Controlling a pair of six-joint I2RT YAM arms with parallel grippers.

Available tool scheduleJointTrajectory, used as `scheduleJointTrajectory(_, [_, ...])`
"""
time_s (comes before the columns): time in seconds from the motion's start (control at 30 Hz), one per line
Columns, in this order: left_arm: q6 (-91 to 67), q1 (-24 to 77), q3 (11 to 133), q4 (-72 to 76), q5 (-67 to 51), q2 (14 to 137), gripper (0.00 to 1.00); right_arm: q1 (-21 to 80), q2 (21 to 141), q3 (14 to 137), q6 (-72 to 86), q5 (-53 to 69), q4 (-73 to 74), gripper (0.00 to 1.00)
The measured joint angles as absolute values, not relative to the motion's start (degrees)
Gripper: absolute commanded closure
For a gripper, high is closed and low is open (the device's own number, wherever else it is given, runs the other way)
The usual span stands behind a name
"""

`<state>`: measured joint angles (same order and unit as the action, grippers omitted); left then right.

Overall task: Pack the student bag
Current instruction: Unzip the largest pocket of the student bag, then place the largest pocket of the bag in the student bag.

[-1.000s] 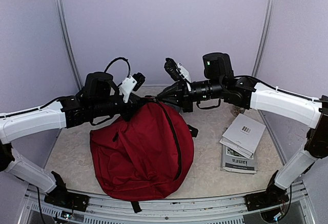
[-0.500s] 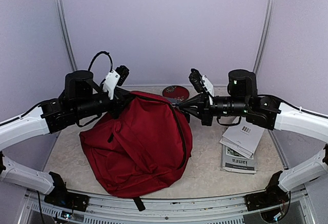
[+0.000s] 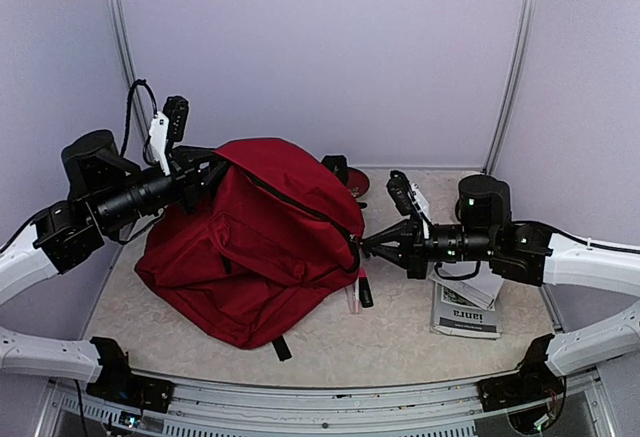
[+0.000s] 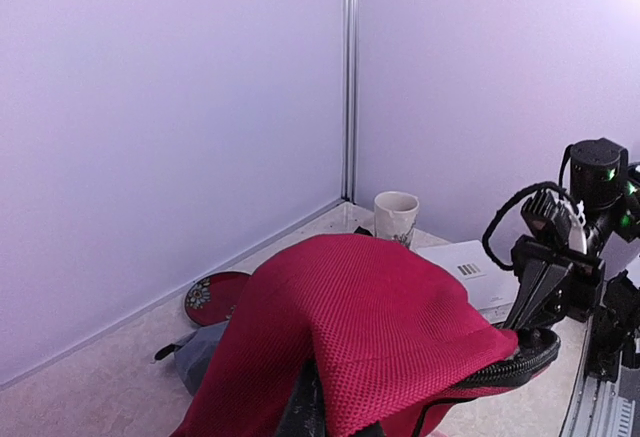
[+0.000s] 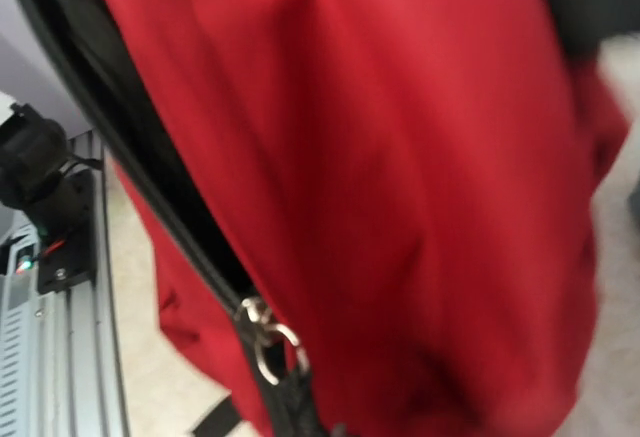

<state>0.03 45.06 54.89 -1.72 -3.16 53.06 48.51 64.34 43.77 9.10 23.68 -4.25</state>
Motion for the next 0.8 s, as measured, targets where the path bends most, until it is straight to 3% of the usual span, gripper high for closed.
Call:
scheduleJointTrajectory(0.17, [-1.34,44.80,51.66,1.41,-3.70,51.31,1.00,48.51,67.46,40.25,11.31,24.58,-8.38,1.00])
scheduleJointTrajectory(0.33, [-4.36,44.60,46.06,5.54,-7.86,50.65,1.00,47.88,68.69,40.84,12.12,15.07,-7.62,1.00])
scheduleJointTrajectory(0.6, [-1.98,51.88,37.23,7.27,-7.46,43.20,1.00,43.03,69.25,53.74,9.85,6.59,-5.85,1.00])
scheduleJointTrajectory(0.67, [0.80,58.54,36.05,7.38,-5.06,40.88,0.89,43.00,70.32,57.93,8.58,6.00,-5.89,1.00])
scheduleJointTrajectory(0.8, [5.41,67.68,33.43,6.90,-3.68,38.94,0.77,42.98,71.26,62.11,6.87,7.25,-5.98,1.00])
